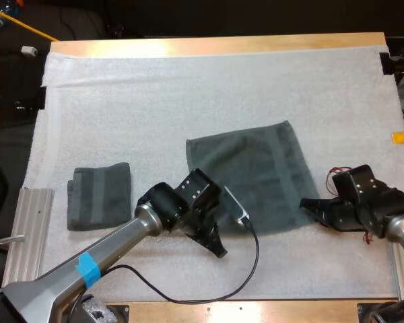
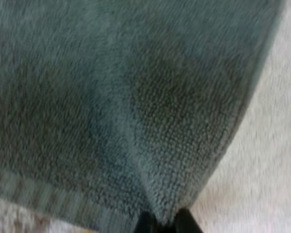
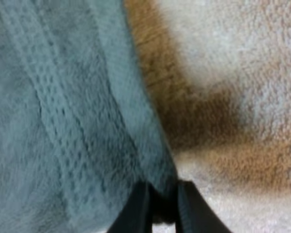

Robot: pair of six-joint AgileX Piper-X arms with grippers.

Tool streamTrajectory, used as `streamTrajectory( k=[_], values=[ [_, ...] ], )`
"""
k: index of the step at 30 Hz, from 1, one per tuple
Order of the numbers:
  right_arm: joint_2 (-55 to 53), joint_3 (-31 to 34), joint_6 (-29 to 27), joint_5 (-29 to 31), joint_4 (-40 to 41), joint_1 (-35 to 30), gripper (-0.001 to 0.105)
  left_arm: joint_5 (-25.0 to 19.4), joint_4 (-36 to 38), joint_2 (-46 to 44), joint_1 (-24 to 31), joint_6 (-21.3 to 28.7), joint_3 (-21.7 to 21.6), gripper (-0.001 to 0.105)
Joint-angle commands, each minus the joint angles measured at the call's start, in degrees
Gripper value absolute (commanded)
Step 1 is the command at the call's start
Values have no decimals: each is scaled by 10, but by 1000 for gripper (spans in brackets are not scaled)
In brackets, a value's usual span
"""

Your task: Pick towel from pile, fold and stack

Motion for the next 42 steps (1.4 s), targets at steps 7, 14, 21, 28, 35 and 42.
streamTrajectory(
  k=[7,14,21,28,35,42],
  values=[
    [-140,-6,-9,-20,114,5,0,7,76,-78,-45,-8,-3,0],
    [-239,-6,36,-18,166,49,0,7,88,-96,-111,-39,-2,0],
    [-225,-6,105,-18,102,90,0,16,22,-96,-58,-60,-2,0],
    [-117,-6,175,-18,-54,91,0,77,-48,-90,49,-50,-2,0],
    [4,-6,260,-18,-181,91,0,95,-75,-32,133,-36,-2,0],
    [65,-6,301,15,-250,91,0,98,-104,29,170,-34,-2,0]
  ],
)
